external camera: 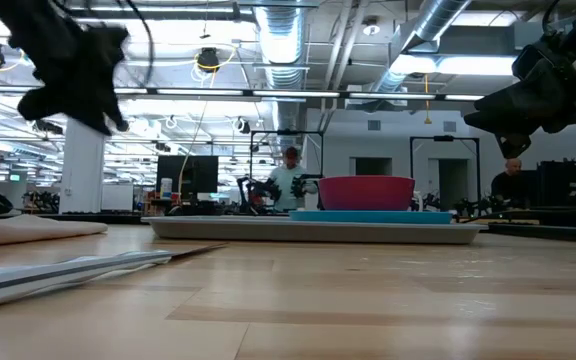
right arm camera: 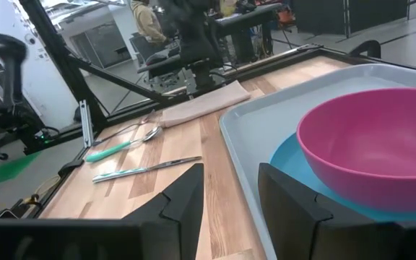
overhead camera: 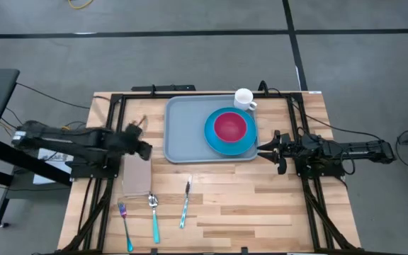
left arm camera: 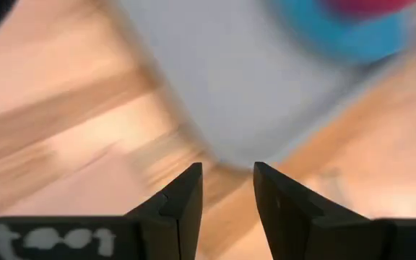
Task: Set up tray
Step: Put the light brown napkin on the gray tray
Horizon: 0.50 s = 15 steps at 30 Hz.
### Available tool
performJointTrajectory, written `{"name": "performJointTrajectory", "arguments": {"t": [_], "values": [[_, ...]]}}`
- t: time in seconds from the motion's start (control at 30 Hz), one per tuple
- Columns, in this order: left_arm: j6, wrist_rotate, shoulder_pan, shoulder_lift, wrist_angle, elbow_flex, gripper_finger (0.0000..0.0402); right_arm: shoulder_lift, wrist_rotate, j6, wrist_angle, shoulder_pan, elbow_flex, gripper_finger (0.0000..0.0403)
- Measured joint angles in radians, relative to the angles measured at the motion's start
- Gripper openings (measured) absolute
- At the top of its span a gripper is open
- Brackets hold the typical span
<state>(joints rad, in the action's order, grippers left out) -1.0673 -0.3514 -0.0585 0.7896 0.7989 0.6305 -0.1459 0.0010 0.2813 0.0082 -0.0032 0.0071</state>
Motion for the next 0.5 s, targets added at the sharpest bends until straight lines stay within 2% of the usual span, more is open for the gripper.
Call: {"name": "performJointTrajectory", "arguments": {"t": [0.13, 0.27, 0.4, 0.5], "values": [[-0.027, 0.065, 0.052, 0.256, 0.046, 0.043, 0.0112, 0.0, 0.0, 0.0, 0.0, 0.0, 0.0, 0.0123], [-0.082, 0.116, 0.108, 0.457, 0.069, 0.042, 0.0112, 0.0, 0.0, 0.0, 0.0, 0.0, 0.0, 0.0123], [-0.138, 0.166, 0.148, 0.58, 0.112, 0.042, 0.0112, 0.0, 0.0, 0.0, 0.0, 0.0, 0.0, 0.0123], [-0.161, 0.207, 0.162, 0.62, 0.098, 0.042, 0.0112, 0.0, 0.0, 0.0, 0.0, 0.0, 0.0, 0.0123]]}}
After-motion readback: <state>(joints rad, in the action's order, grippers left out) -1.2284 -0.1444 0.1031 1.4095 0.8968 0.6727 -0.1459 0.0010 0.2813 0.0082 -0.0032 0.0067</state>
